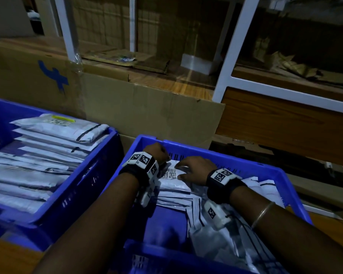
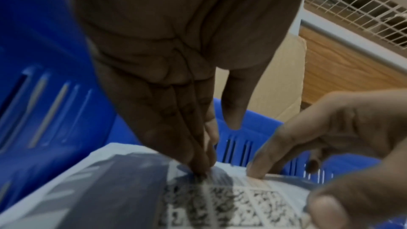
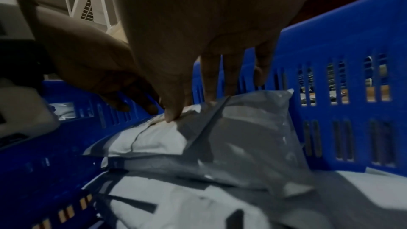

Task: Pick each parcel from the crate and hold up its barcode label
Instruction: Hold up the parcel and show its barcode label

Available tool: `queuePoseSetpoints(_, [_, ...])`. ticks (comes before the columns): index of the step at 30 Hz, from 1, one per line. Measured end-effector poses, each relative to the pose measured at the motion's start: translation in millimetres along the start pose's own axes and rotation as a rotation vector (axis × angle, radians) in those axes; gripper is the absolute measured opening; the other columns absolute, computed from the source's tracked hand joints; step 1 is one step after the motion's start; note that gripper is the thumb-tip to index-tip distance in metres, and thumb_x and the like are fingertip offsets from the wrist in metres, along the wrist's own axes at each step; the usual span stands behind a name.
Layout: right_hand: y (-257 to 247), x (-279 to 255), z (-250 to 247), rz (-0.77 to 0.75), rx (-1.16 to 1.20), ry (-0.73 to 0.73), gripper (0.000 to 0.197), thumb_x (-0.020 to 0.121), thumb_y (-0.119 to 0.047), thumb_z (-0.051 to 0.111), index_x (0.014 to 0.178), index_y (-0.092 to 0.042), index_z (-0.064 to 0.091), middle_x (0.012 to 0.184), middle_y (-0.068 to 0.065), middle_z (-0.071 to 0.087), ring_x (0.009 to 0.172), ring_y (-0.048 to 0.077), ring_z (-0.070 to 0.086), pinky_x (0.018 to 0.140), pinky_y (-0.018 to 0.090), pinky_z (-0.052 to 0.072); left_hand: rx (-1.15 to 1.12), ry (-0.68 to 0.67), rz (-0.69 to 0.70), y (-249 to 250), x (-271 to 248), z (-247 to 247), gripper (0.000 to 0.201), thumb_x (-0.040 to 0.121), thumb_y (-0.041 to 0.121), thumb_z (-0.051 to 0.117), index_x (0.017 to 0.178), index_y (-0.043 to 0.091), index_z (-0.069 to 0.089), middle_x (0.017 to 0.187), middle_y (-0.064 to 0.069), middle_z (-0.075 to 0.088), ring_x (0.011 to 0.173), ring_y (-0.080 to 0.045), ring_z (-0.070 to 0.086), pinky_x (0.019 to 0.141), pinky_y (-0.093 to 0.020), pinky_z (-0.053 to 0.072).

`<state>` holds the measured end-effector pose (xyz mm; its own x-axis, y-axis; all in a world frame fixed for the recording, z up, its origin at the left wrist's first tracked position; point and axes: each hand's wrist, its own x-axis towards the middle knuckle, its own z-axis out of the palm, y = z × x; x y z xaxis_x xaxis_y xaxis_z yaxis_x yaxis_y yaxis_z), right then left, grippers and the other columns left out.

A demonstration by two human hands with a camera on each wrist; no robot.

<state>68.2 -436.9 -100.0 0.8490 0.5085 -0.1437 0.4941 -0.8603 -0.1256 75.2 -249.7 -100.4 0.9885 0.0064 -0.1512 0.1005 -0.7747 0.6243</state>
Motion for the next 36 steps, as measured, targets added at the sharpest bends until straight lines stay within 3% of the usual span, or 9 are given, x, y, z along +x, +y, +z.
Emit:
queuePoseSetpoints(3, [-1.4,-0.2,0.7,0.006,-0.012,-0.006,0.048,0.084,-0.054,0.065,0.127,-0.036,0.060,0.133,-0.007,0.058,0.119,0.022,0.056,0.090,0.036,0.048,0.006,-0.016,-0.010,2.0,-0.4,0.4,0.023,0.088,0.025,0.068,0.103,0.009,0.074,0.107,-0.009,0.072,0.103,-0.023,0.065,0.092,-0.033,0.051])
queuePoseSetpoints(7, [-3.6,-7.0,-6.3,-0.059,-0.058,-0.022,0.070,0.074,-0.069,0.067,0.133,-0.032,0.055,0.138,-0.008,0.054,0.125,0.020,0.051,0.096,0.039,0.046,0.017,-0.017,-0.023,0.8,-0.8,0.4,0.024,0.087,0.026,0.067,0.104,0.010,0.073,0.107,-0.009,0.072,0.101,-0.023,0.066,0.088,-0.031,0.050])
queuePoseSetpoints(10, [-7.8,-13.7,-9.5,-0.121,-0.185,-0.057,0.066,0.078,-0.066,0.064,0.133,-0.029,0.055,0.137,-0.006,0.053,0.125,0.021,0.050,0.095,0.041,0.046,0.012,-0.014,-0.021,1.9,-1.0,-0.5,0.022,0.089,0.025,0.065,0.104,0.010,0.073,0.108,-0.009,0.071,0.102,-0.023,0.065,0.086,-0.030,0.049])
queuePoseSetpoints(15, [-8.7,-10.6,-2.8,-0.120,-0.263,-0.067,0.059,0.084,-0.067,0.057,0.124,-0.023,0.056,0.119,-0.001,0.060,0.109,0.026,0.057,0.077,0.037,0.048,-0.028,0.035,-0.011,4.2,-2.5,-2.6,0.021,0.090,0.025,0.063,0.101,0.012,0.074,0.109,-0.007,0.071,0.103,-0.022,0.064,0.081,-0.026,0.045])
queuePoseSetpoints(19, [-3.7,-7.1,-1.3,-0.098,-0.178,-0.043,0.064,0.079,-0.071,0.060,0.120,-0.021,0.060,0.117,0.000,0.062,0.105,0.025,0.059,0.080,0.041,0.053,-0.001,-0.035,-0.022,3.4,-1.5,-0.4,0.023,0.089,0.029,0.064,0.102,0.012,0.072,0.108,-0.008,0.071,0.102,-0.022,0.064,0.082,-0.027,0.047])
queuePoseSetpoints(22, [4.5,-5.0,-1.7,-0.064,-0.120,-0.005,0.066,0.073,-0.072,0.066,0.120,-0.025,0.062,0.119,-0.003,0.064,0.107,0.023,0.060,0.079,0.035,0.052,0.014,-0.037,-0.027,2.5,-1.7,0.1,0.025,0.089,0.031,0.065,0.103,0.012,0.072,0.108,-0.008,0.070,0.103,-0.022,0.064,0.081,-0.027,0.046])
queuePoseSetpoints(31, [10.7,-24.6,-11.0,-0.044,0.022,-0.010,0.051,0.082,-0.056,0.067,0.116,-0.018,0.065,0.121,0.002,0.064,0.109,0.023,0.059,0.086,0.041,0.052,0.074,-0.019,0.004,8.3,-5.1,3.4,0.026,0.089,0.034,0.063,0.095,0.011,0.072,0.100,-0.008,0.070,0.099,-0.023,0.063,0.076,-0.026,0.043])
queuePoseSetpoints(34, [19.7,-41.9,-23.2,-0.026,0.056,-0.015,0.046,0.085,-0.045,0.070,0.123,-0.020,0.065,0.117,0.004,0.067,0.105,0.021,0.061,0.086,0.033,0.050,0.081,-0.035,0.048,14.3,-9.5,5.0,0.030,0.090,0.037,0.061,0.094,0.009,0.071,0.097,-0.009,0.069,0.099,-0.025,0.063,0.075,-0.026,0.042])
queuePoseSetpoints(36, [26.9,-54.6,-28.4,-0.017,0.087,-0.047,0.034,0.085,-0.034,0.072,0.116,-0.019,0.070,0.105,0.003,0.072,0.094,0.016,0.065,0.080,0.028,0.050,0.061,-0.038,0.093,20.2,-12.7,6.4,0.034,0.091,0.038,0.060,0.098,0.007,0.072,0.099,-0.011,0.070,0.097,-0.026,0.064,0.076,-0.027,0.043])
